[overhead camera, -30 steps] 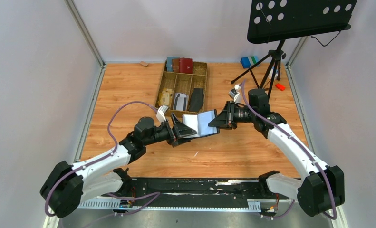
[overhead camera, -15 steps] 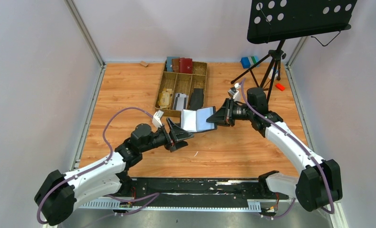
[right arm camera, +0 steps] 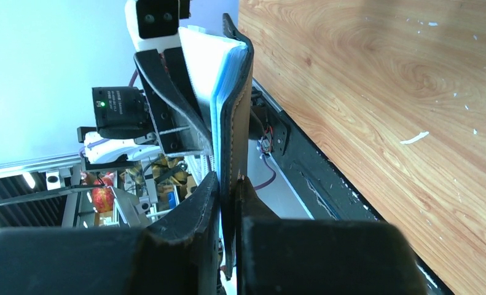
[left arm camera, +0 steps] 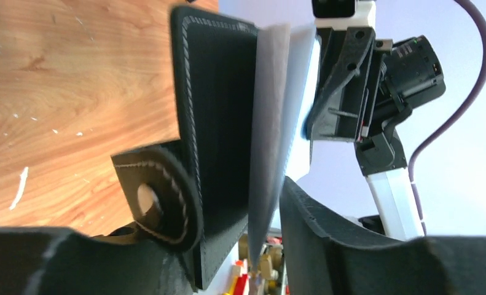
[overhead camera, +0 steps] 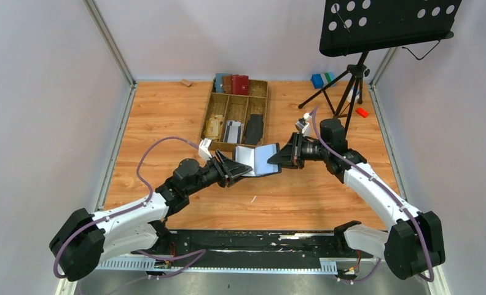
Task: Take the credit cards out of the card holder
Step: Remove the credit card from the card holder.
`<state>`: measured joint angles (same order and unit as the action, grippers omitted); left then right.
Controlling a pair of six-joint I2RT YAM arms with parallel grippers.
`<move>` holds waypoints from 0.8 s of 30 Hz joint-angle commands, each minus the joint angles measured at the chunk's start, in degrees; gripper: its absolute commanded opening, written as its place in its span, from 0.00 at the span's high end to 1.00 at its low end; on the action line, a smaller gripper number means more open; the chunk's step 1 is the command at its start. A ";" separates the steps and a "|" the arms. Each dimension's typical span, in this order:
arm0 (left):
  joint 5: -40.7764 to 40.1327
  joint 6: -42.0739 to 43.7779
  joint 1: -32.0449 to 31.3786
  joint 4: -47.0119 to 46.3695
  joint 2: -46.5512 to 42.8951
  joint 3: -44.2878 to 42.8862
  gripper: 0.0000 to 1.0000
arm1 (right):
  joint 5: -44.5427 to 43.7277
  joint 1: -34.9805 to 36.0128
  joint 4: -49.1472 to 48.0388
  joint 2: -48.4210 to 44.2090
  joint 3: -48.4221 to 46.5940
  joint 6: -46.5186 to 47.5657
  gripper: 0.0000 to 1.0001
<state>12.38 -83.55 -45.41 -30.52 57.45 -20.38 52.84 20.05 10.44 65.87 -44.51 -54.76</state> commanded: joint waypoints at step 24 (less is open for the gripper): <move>-6.41 9.71 -1.04 17.47 0.15 -11.25 1.00 | -4.75 5.55 8.00 0.00 -6.15 8.55 0.98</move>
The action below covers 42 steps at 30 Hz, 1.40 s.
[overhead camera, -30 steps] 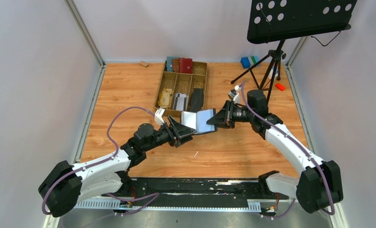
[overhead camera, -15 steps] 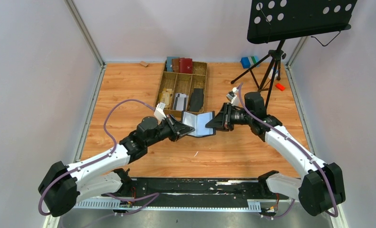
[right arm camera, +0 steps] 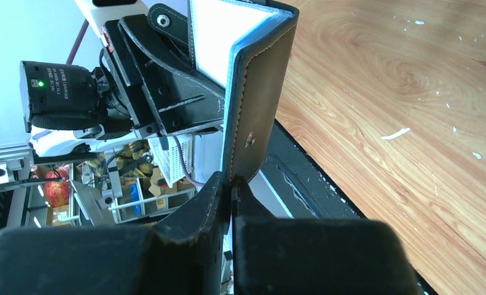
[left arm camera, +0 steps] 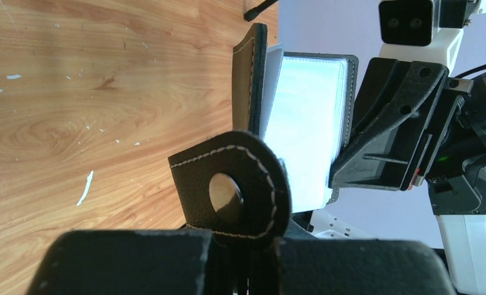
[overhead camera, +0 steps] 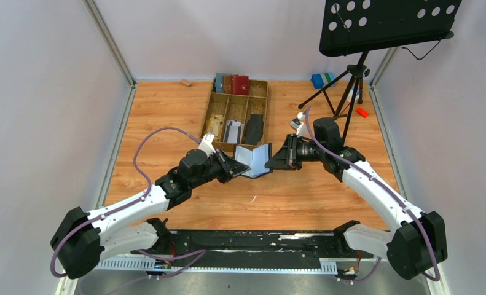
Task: Take the credit cards out of the card holder
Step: Remove the credit card from the card holder.
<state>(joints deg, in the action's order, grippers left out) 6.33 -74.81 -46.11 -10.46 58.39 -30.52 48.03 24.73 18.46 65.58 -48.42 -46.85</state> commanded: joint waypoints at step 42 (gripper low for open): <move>6.31 4.47 -2.88 1.04 5.08 -4.82 0.04 | -1.68 4.53 6.93 5.85 -5.32 6.21 1.00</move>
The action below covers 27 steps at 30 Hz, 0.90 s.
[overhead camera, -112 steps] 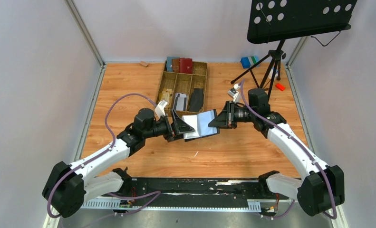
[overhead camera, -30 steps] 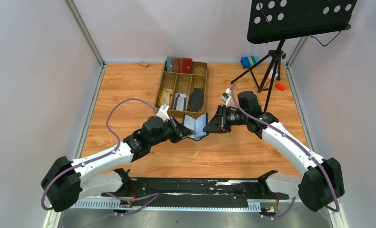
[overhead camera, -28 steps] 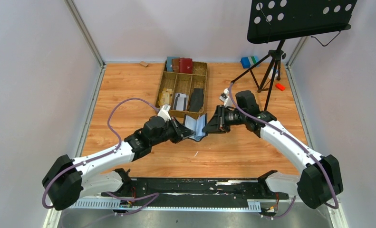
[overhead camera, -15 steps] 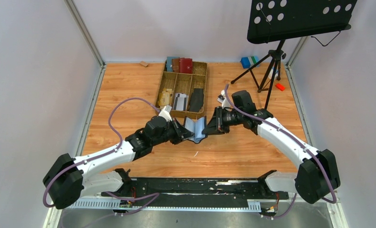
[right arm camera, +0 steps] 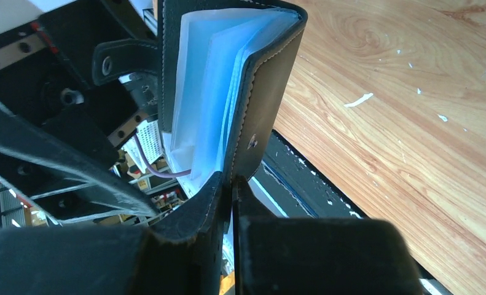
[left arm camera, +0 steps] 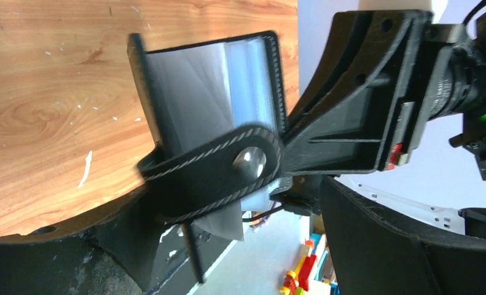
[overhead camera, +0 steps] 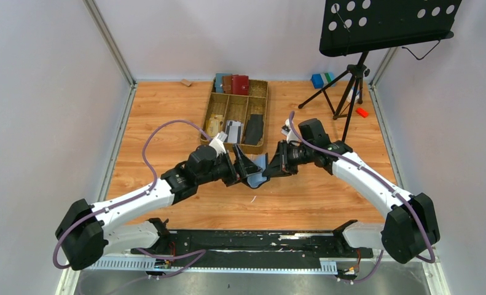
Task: Take the credit cards out of the card holder
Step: Remove the credit card from the card holder.
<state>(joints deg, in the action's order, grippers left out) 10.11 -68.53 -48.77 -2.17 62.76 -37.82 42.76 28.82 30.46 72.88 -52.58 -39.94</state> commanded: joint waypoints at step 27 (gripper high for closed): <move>3.19 -6.69 3.92 -11.27 -1.45 6.62 0.00 | 6.15 4.13 -9.69 -2.70 -2.15 -0.64 1.00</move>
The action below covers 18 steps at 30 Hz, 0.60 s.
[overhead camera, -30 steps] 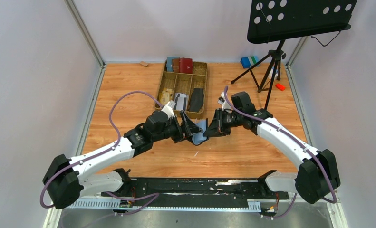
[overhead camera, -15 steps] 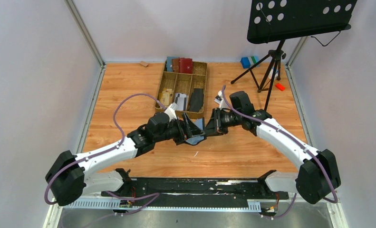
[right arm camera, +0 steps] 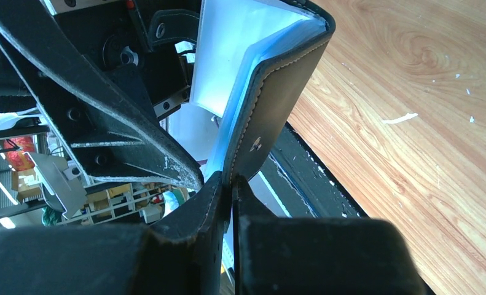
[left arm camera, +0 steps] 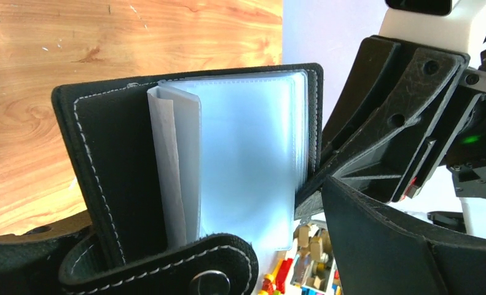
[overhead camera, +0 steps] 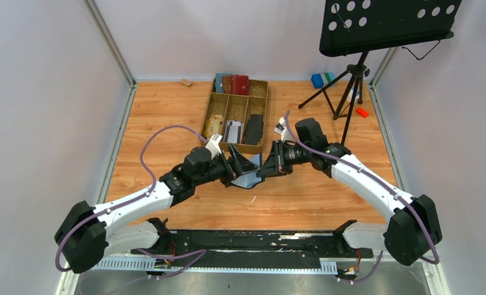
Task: Take the credit cards out of the card holder
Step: Remove the credit card from the card holder.
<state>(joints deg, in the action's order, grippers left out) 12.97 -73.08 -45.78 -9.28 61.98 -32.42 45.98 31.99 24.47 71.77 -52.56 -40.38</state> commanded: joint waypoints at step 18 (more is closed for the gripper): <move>1.82 -1.51 2.51 -2.62 0.64 0.29 0.50 | 1.84 2.03 -5.50 -1.30 -2.06 -1.25 0.91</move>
<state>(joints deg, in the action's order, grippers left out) 15.66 -76.14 -43.75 -12.62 63.44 -31.03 45.39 33.32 23.22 71.79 -52.71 -40.38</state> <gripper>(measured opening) 0.611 0.074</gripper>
